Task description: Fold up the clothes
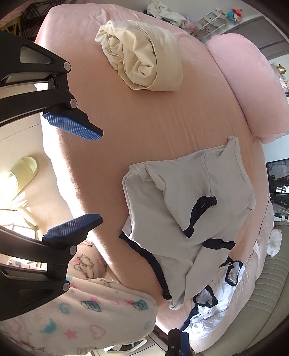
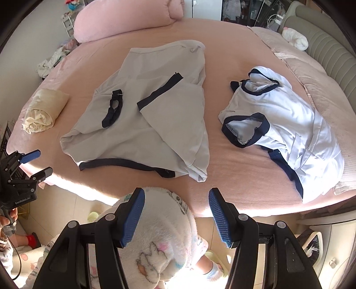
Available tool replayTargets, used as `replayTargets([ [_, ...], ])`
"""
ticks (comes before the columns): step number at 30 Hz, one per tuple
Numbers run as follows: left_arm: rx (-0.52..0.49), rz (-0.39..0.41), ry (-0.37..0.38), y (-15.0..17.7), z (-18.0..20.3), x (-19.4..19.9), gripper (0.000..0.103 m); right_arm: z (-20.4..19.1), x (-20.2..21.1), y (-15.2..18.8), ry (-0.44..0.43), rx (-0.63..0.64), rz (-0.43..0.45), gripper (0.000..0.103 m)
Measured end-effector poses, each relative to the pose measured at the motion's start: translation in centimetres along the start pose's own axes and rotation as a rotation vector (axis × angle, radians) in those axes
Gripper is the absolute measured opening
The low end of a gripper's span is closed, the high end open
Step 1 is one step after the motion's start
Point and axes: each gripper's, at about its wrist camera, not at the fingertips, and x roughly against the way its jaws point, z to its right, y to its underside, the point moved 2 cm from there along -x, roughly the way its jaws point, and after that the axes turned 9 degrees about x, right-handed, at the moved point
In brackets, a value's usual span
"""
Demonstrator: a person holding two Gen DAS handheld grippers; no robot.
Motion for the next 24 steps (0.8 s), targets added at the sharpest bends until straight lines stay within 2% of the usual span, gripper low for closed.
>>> replayTargets([
  [5, -0.116, 0.006, -0.070, -0.5, 1.3, -1.1, 0.067, -0.4, -0.9, -0.9, 0.077, 0.141, -0.002, 0.059],
  [11, -0.330, 0.086, -0.188, -0.3, 3.7, -1.8, 0.067, -0.9, -2.5, -1.1, 0.256, 0.436, 0.027, 0.059],
  [16, -0.399, 0.113, -0.248, -0.6, 4.3, -2.2, 0.067, -0.9, -3.5, 0.0, 0.347, 0.662, 0.070, 0.059],
  [20, -0.479, 0.138, -0.321, -0.7, 4.6, -2.7, 0.067, -1.5, -4.4, 1.7, 0.455, 0.878, 0.072, 0.059],
  [22, -0.553, 0.184, -0.391, -0.4, 5.0, -3.0, 0.067, -1.7, -4.9, 2.6, 0.492, 0.976, 0.068, 0.059],
  [24, -0.655, 0.264, -0.472, 0.3, 5.5, -3.1, 0.067, -1.8, -5.4, 3.4, 0.545, 1.081, 0.075, 0.059],
])
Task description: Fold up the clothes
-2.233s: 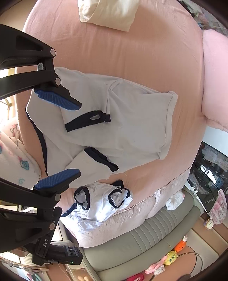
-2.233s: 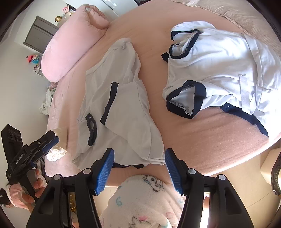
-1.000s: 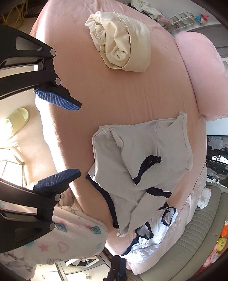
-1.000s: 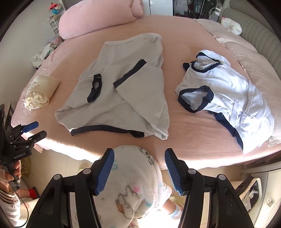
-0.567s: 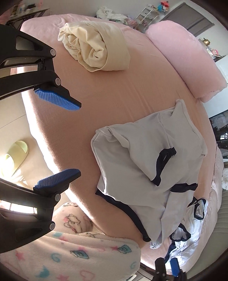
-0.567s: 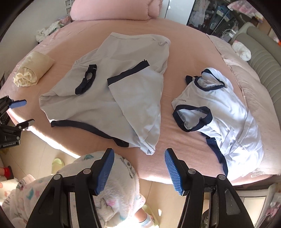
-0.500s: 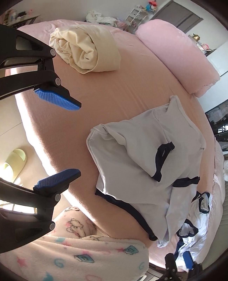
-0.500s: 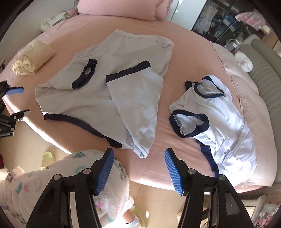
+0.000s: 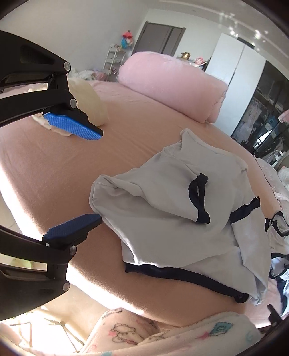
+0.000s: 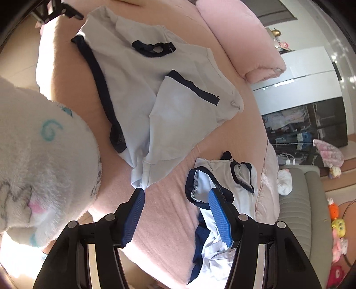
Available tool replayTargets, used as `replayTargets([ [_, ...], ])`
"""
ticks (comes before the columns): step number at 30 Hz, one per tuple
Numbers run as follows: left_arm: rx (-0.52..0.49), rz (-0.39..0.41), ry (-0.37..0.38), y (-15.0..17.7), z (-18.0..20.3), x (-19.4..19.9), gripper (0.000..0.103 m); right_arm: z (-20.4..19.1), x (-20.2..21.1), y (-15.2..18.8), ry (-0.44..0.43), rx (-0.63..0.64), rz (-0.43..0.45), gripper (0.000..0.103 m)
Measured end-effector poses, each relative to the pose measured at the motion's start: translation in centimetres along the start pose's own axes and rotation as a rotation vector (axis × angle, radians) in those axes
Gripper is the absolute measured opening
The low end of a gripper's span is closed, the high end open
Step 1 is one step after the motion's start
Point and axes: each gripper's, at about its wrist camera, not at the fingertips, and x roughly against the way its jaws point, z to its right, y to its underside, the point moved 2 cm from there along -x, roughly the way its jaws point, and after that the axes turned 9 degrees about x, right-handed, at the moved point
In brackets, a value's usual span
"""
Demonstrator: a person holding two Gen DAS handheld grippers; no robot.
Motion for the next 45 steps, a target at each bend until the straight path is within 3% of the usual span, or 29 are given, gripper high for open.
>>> replayTargets([
  [8, -0.195, 0.042, -0.071, 1.3, 2.4, -1.2, 0.068, -2.8, -1.9, 0.4, 0.105, 0.256, 0.023, 0.059],
  [13, -0.364, 0.122, -0.155, 1.9, 4.1, -0.9, 0.068, -3.6, -3.3, 0.3, 0.130, 0.276, 0.026, 0.059],
  [17, -0.426, 0.162, -0.187, 1.9, 4.9, -1.2, 0.069, -3.8, -3.9, -0.1, 0.144, 0.251, 0.047, 0.059],
  [20, -0.392, 0.152, -0.152, 1.1, 4.5, -1.2, 0.070, -3.7, -4.1, -0.6, 0.157, 0.250, 0.084, 0.060],
  [24, -0.339, 0.157, -0.138, 0.2, 3.5, -1.8, 0.093, -3.2, -4.4, -1.3, 0.171, 0.259, 0.145, 0.067],
  [27, -0.332, 0.165, -0.140, -0.3, 3.0, -2.1, 0.102, -2.7, -4.8, -1.9, 0.183, 0.277, 0.186, 0.073],
  [31, -0.355, 0.184, -0.129, -0.6, 3.0, -2.0, 0.103, -1.5, -5.3, -3.0, 0.127, 0.253, 0.207, 0.073],
  [39, -0.377, 0.193, -0.080, -0.9, 3.1, -2.0, 0.103, -1.5, -5.7, -4.5, 0.163, 0.258, 0.213, 0.073],
  [45, -0.306, 0.152, -0.095, -2.3, 2.7, -2.9, 0.103, -1.5, -6.1, -4.9, 0.159, 0.252, 0.200, 0.073],
])
